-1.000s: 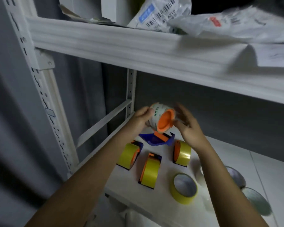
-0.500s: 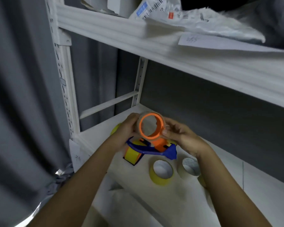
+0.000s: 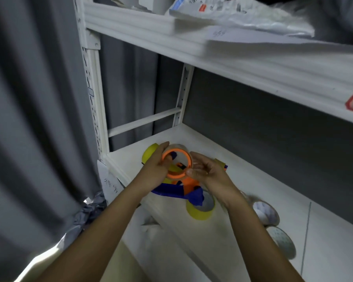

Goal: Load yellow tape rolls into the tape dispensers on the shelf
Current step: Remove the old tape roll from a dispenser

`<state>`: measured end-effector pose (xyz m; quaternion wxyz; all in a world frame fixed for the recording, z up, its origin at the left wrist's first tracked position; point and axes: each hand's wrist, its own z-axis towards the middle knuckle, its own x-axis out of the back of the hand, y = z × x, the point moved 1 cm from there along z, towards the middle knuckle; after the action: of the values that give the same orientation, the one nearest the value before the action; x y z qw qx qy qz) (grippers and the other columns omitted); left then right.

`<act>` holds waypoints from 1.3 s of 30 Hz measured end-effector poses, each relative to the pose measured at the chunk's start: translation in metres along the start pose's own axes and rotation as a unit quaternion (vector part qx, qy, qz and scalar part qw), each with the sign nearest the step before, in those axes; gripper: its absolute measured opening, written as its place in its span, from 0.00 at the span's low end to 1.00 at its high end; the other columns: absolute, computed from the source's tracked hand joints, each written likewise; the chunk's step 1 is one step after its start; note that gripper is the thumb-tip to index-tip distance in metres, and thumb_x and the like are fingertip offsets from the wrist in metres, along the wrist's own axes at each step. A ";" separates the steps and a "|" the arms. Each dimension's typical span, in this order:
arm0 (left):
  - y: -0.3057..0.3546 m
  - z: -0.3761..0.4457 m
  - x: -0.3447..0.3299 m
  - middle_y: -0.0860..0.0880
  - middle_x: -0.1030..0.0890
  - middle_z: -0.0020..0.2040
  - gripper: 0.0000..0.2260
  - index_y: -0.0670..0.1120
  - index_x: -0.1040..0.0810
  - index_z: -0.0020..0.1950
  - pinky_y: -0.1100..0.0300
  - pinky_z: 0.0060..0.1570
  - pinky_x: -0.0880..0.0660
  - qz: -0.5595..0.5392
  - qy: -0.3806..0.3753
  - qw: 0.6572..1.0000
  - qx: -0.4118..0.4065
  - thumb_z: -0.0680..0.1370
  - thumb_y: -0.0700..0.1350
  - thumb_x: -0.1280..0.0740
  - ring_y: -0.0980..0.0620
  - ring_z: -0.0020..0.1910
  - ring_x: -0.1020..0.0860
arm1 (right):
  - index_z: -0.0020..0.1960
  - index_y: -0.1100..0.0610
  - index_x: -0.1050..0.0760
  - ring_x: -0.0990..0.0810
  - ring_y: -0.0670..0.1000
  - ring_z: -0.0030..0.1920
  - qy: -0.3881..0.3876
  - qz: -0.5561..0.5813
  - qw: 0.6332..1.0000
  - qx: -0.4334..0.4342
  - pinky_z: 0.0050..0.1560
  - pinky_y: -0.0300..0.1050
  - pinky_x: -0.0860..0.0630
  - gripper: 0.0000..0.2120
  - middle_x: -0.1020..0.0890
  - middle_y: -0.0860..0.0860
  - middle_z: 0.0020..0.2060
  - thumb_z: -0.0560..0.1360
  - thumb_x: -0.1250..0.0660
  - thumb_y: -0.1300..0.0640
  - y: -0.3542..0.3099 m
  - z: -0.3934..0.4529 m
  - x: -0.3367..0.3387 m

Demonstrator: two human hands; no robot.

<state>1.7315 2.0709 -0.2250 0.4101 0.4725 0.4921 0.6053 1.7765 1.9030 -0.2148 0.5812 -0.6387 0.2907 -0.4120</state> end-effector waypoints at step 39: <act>0.022 -0.035 -0.046 0.57 0.18 0.50 0.07 0.55 0.29 0.54 0.73 0.35 0.25 -0.066 -0.122 0.990 0.016 0.77 0.55 0.39 0.62 0.43 0.20 | 0.62 0.56 0.24 0.22 0.49 0.58 0.298 -0.077 0.951 0.032 0.59 0.44 0.24 0.21 0.19 0.52 0.56 0.74 0.40 0.72 0.014 -0.059 0.005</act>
<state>1.7072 2.0151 -0.2136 0.4983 0.5163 0.4781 0.5066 1.7296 1.8666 -0.2282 0.4544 -0.4886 0.3875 -0.6361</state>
